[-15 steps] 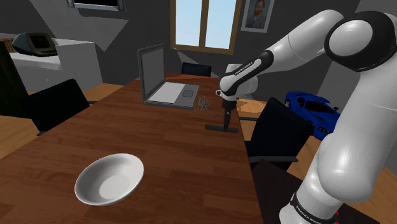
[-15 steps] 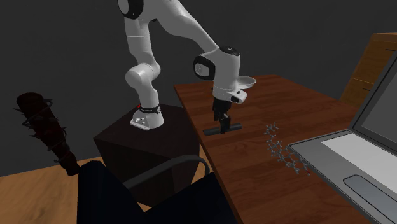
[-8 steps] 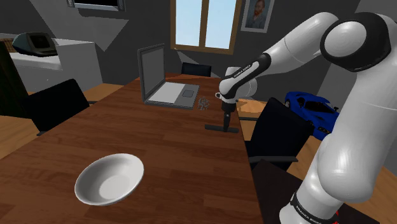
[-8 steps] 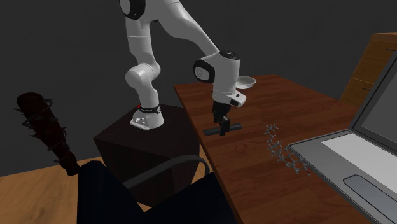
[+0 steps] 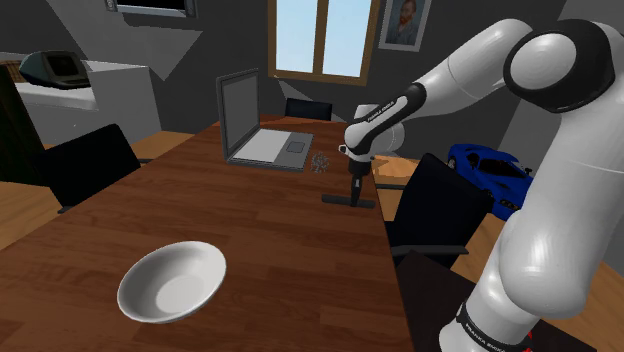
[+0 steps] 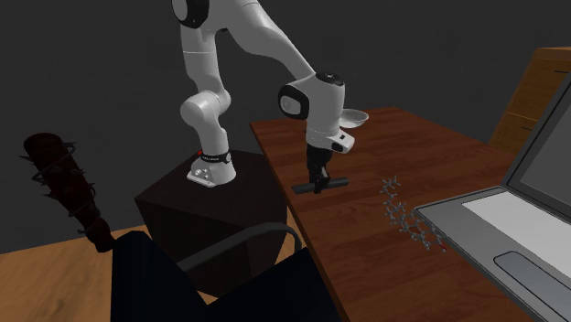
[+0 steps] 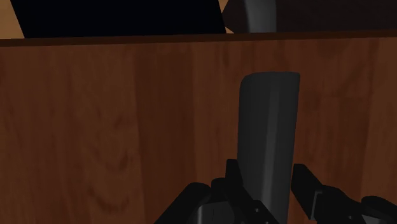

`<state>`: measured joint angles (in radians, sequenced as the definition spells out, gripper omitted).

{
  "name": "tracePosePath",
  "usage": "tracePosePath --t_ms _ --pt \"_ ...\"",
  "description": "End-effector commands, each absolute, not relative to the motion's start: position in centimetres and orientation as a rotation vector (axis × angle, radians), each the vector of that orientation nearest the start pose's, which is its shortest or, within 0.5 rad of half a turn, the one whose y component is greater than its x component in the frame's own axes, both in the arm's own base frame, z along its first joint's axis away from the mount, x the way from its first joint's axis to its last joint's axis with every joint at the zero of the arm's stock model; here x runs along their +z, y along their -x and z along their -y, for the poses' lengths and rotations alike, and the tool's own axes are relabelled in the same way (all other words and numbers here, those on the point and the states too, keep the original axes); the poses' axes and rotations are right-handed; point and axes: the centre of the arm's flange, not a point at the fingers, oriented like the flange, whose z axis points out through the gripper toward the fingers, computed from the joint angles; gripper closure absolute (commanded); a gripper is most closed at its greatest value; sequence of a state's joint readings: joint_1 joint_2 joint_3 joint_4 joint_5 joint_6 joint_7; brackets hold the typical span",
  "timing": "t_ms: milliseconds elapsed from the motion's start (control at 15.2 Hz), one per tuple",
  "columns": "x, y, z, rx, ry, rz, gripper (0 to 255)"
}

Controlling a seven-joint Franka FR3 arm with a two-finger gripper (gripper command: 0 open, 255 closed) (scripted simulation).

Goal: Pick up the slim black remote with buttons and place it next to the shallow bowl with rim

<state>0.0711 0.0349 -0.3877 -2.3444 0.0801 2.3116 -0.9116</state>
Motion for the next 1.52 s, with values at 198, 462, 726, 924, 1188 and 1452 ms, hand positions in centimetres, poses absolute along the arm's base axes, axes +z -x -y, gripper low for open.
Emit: tracePosePath --t_ms 198,462,726,924,1188,1452 --pt "31.2 -47.4 15.3 0.048 2.954 0.818 255" --pt "33.3 -47.4 15.3 0.048 2.954 0.818 255" --pt "35.4 -47.4 15.3 0.048 2.954 0.818 255" --pt "37.0 -47.4 15.3 0.048 2.954 0.818 255" --pt "39.1 -47.4 15.3 0.048 2.954 0.818 255" --pt "41.2 -47.4 15.3 0.048 2.954 0.818 255"
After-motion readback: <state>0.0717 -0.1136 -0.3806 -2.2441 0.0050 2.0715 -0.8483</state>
